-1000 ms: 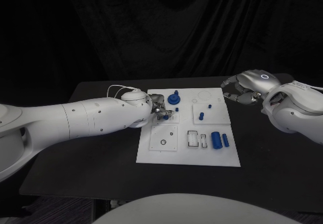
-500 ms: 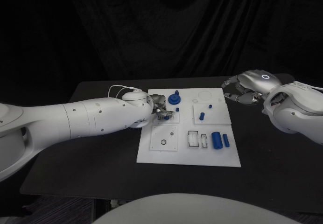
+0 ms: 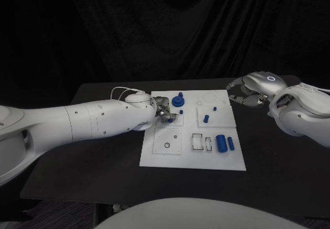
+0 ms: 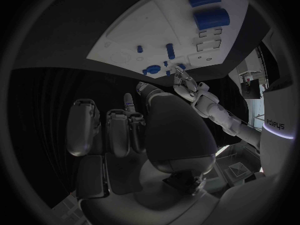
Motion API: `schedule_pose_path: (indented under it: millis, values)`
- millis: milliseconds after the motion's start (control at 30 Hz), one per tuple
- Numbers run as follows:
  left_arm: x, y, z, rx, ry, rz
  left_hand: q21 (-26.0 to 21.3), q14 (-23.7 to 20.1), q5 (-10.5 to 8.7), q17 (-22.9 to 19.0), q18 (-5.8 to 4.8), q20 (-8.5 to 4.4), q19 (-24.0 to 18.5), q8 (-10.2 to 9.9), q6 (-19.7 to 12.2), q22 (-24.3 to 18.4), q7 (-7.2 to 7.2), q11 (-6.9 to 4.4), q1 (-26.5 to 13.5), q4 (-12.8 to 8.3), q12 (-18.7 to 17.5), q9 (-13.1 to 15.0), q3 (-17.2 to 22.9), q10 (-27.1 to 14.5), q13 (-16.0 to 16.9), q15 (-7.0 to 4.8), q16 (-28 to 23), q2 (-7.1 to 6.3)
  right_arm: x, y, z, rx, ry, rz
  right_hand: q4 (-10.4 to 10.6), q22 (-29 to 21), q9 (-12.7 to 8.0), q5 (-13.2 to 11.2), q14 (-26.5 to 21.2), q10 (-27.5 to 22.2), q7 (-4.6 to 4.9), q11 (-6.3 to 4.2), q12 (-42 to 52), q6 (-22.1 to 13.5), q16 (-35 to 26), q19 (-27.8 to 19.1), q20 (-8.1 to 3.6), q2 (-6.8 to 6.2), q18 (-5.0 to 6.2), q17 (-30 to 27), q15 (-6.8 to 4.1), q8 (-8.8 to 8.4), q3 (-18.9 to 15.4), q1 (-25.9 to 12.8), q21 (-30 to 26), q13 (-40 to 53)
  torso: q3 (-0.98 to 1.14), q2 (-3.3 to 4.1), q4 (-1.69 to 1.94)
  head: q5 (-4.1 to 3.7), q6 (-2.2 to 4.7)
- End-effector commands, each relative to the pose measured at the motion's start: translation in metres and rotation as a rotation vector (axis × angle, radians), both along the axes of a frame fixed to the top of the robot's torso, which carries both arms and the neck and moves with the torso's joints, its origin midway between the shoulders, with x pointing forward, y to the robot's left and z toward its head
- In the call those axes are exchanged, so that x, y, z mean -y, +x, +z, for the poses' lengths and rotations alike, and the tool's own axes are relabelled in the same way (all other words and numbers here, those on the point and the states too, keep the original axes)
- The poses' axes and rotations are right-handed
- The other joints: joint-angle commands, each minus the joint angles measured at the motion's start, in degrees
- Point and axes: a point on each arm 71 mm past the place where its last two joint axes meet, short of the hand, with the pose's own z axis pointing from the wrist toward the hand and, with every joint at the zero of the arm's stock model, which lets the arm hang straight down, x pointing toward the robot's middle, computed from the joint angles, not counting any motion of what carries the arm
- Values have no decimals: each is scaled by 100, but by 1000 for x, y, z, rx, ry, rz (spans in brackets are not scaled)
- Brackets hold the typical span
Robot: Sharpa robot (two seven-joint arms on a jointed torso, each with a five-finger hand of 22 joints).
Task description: Assemble the parts on the task board
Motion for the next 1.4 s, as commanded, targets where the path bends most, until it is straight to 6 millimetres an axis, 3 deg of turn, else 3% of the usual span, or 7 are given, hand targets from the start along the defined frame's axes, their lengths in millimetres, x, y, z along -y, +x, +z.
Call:
schedule_pose_path:
  millis: [33, 700, 1000, 1400]
  values:
    - [2, -1, -2, -17, 0, -12, -23, 584, 16, 1510, 50, -44, 317, -36, -12, 1205, -15, -41, 46, 4, 15, 6, 39, 608, 1493, -43, 15, -1, 2, 0, -1, -4, -4, -20, -2, 1042, -6, -27, 426, 554, 5, 36, -34, 39, -32, -46, -7, 5, 31, 1075, 29, -23, 24, 60, -34, 1458, 0, 1, 0, 3, 1]
    - [1, 0, -2, -16, 3, -7, -20, 584, 109, 1510, 48, -52, 324, -44, -7, 1215, -25, -49, 298, -28, 15, 35, 141, 608, 1493, -52, 15, -47, 3, 1, -2, -22, 9, -31, -15, 1033, -16, -28, 422, 544, 9, 38, -42, 47, -46, -58, -5, 1, 37, 1063, 30, -30, 37, 57, -66, 1450, -2, 4, 0, -3, 1]
    - [1, 1, -2, -8, -3, -4, -26, 584, 39, 1510, 50, -53, 321, -37, -1, 1213, -22, -49, 288, 0, 15, 52, 135, 608, 1493, -52, 15, -54, 3, 1, -2, -23, 10, -32, -15, 1033, -16, -28, 422, 544, 9, 38, -42, 47, -46, -58, -5, 1, 37, 1063, 30, -30, 37, 57, -66, 1450, -2, 4, -5, 11, 1]
    - [0, 4, 0, 16, -20, 1, -30, 584, -117, 1510, 50, -56, 323, -41, -27, 1217, -27, -52, 447, -22, 15, 99, 269, 608, 1493, -53, 15, 77, 3, 1, -2, -27, 7, -31, -15, 1033, -16, -28, 422, 544, 9, 38, -42, 47, -46, -58, -5, 1, 37, 1063, 30, -30, 37, 57, -66, 1450, -1, 4, 0, 24, 1]
